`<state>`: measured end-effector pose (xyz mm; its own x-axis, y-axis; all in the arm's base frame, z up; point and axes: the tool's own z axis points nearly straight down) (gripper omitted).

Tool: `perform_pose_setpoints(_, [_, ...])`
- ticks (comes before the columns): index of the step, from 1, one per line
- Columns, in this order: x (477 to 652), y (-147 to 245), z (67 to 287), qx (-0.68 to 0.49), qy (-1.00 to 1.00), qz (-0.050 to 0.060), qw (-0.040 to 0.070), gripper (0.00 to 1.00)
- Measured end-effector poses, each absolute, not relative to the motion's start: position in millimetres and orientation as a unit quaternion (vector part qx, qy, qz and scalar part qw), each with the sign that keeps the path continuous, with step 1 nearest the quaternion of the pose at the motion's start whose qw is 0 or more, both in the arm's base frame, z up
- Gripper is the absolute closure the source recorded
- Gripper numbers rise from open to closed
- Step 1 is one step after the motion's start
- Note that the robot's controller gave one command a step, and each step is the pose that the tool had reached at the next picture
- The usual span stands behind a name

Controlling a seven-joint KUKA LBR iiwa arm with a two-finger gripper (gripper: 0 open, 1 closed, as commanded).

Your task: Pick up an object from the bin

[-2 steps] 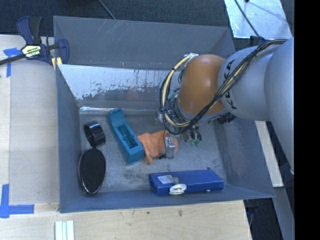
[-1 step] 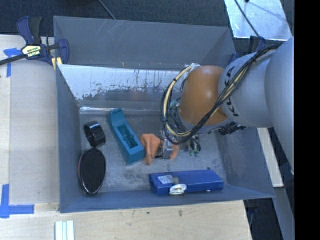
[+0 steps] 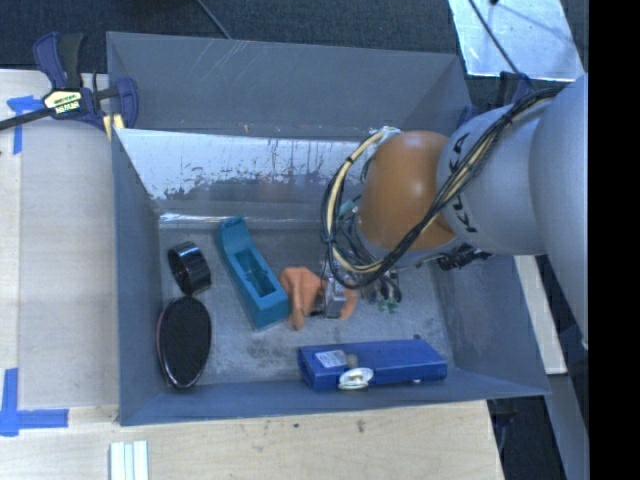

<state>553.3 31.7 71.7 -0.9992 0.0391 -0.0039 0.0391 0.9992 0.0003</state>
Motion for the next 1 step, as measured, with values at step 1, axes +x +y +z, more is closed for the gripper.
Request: perform_pose_setpoints(1, [564.4, 35.0, 271.1, -0.001, 1.000, 0.000, 0.001, 1.00])
